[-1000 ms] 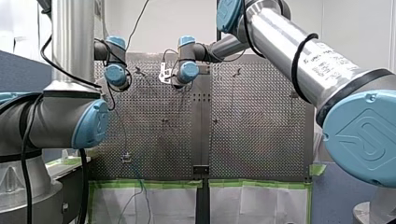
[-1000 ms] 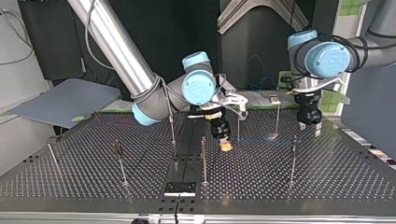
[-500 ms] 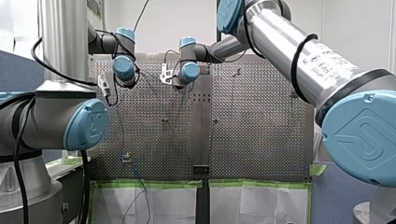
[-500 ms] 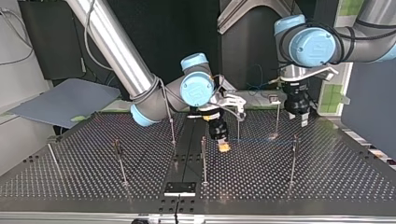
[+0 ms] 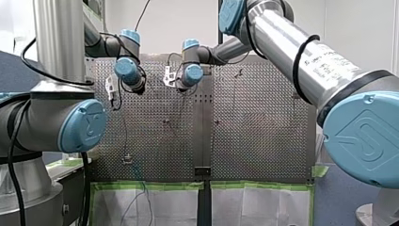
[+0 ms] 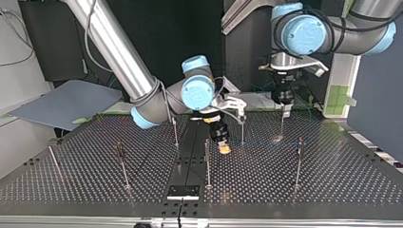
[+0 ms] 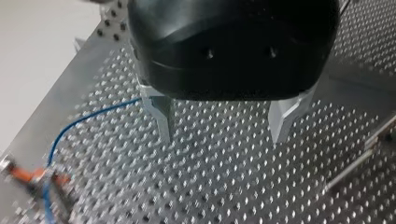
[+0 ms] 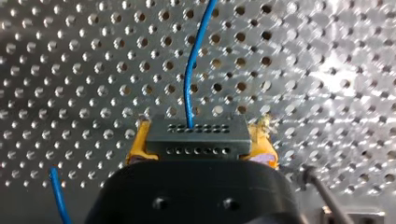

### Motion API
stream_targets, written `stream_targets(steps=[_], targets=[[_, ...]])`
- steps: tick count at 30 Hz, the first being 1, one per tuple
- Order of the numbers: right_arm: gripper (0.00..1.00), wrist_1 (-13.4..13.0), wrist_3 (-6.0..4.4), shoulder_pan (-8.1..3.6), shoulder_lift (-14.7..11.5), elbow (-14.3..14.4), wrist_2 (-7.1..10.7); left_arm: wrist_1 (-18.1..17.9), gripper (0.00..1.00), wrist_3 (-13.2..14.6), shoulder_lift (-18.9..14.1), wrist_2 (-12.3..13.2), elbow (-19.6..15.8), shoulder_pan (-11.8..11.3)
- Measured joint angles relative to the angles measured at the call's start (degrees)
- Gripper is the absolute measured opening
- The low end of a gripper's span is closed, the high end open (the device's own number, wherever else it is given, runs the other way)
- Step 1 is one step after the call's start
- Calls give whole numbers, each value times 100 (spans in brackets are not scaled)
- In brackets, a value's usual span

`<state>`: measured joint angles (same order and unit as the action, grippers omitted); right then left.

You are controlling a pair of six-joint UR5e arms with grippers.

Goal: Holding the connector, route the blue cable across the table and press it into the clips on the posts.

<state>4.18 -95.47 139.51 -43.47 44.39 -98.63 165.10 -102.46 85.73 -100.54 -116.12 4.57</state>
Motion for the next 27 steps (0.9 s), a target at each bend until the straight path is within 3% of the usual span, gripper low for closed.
stream_targets(steps=[10,18,27], targets=[[0,-5,30,-66,0,28,13,-184,100,266,83,-382,67,462],[0,-7,137,-51,0,28,19,-254,100,339,347,-752,401,587],[0,-13,219,-54,0,29,27,-70,100,743,370,-1226,733,671]])
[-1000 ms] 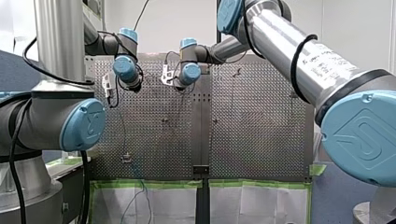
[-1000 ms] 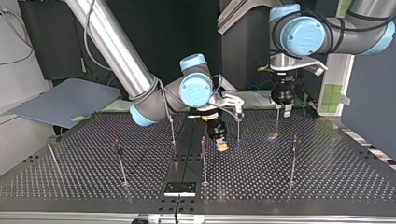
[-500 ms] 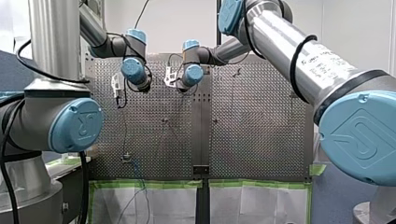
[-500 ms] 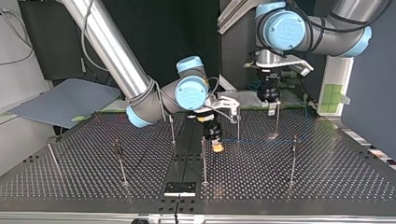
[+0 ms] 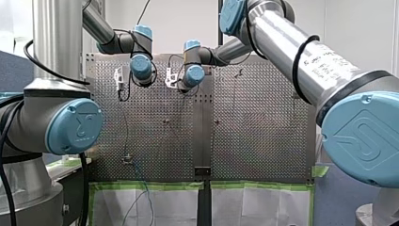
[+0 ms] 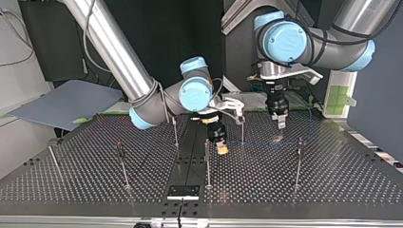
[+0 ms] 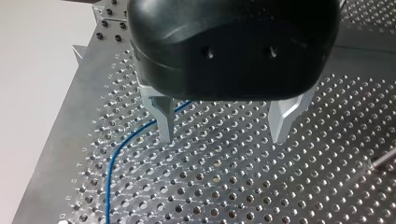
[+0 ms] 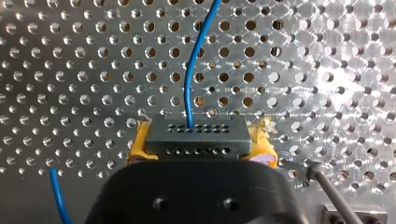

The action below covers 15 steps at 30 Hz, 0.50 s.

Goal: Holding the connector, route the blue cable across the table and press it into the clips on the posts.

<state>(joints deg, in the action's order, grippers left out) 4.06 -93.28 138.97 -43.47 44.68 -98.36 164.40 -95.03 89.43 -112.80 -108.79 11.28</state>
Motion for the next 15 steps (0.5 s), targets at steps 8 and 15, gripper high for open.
stream_targets(steps=[8,15], targets=[[0,12,5,-14,0,-1,0,-242,100,294,-2,-381,41,83],[0,42,9,-11,-2,0,0,-545,100,368,4,-550,216,85]])
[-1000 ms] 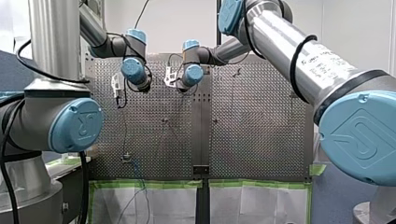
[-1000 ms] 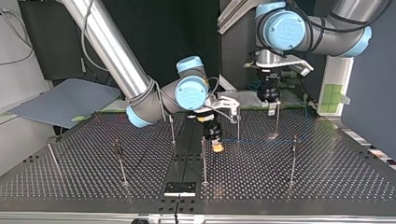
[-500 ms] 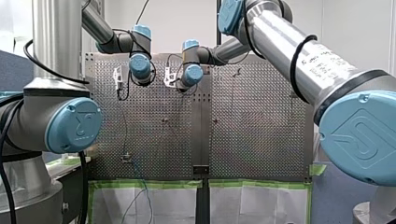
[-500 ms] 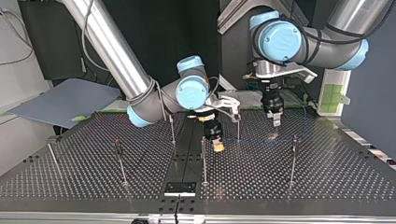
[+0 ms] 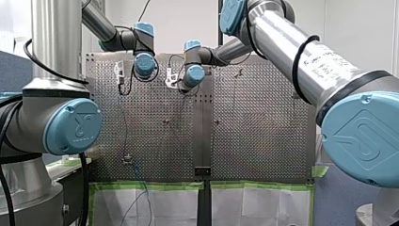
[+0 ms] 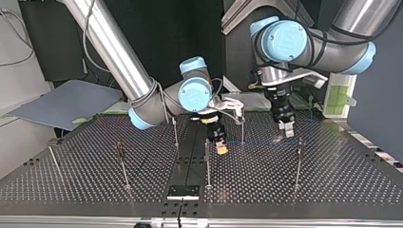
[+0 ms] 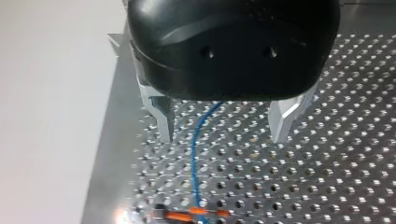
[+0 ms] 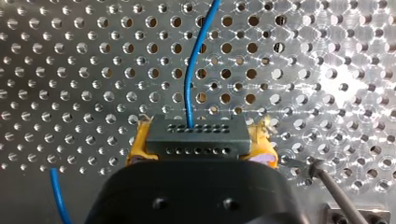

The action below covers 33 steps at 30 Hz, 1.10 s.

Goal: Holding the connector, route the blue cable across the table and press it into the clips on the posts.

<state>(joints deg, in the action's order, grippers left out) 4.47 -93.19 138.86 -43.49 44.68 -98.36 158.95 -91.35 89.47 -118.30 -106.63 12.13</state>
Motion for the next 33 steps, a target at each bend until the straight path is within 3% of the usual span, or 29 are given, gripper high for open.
stream_targets(steps=[7,16,24,33], targets=[[0,16,6,-3,-1,-2,0,-36,100,36,147,3,92,11],[0,26,108,0,-17,-6,0,-55,100,40,353,32,278,11],[0,27,114,-13,-18,-6,0,-35,100,58,396,88,548,-9],[0,26,115,-19,-19,-6,0,36,100,157,741,121,818,-35]])
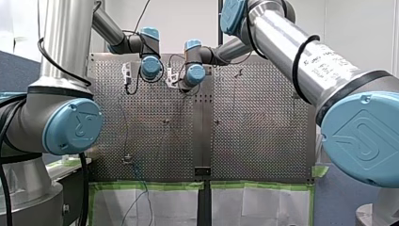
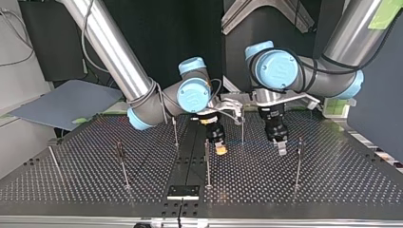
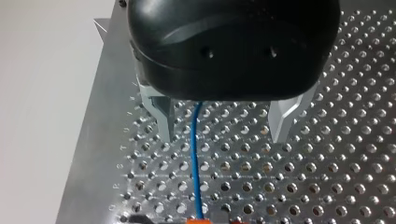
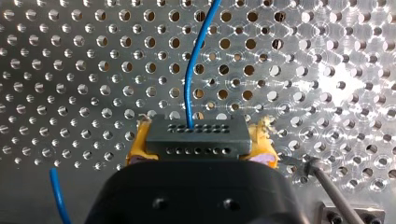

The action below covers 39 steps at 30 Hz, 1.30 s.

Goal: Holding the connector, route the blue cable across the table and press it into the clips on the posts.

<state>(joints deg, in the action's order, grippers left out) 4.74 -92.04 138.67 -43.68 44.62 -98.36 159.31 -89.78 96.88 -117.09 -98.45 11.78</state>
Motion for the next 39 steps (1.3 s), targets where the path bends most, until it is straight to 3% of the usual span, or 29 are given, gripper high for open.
stream_targets(steps=[13,19,20,21,22,23,24,26,27,28,39], targets=[[0,0,0,-21,1,-1,0,76,100,221,358,-43,262,-36],[0,4,0,-22,2,-2,0,40,100,327,371,152,267,-40],[0,5,0,-22,2,-2,0,37,80,354,370,182,267,-41],[0,6,0,-23,2,-1,0,35,80,371,370,195,267,-41],[0,7,0,-23,2,-1,0,33,62,387,370,199,267,-40],[0,8,0,-23,2,-1,0,30,36,415,370,186,267,-35],[0,11,0,-23,2,-1,0,28,36,445,370,162,267,-31],[0,14,0,-22,1,-1,0,25,7,521,370,86,266,-24],[0,15,-1,-22,1,-1,0,24,7,547,370,49,266,-24],[0,17,-3,-22,1,0,0,23,0,565,370,9,266,-24],[0,45,-20,-26,-2,0,0,140,0,595,370,-455,225,-20]])
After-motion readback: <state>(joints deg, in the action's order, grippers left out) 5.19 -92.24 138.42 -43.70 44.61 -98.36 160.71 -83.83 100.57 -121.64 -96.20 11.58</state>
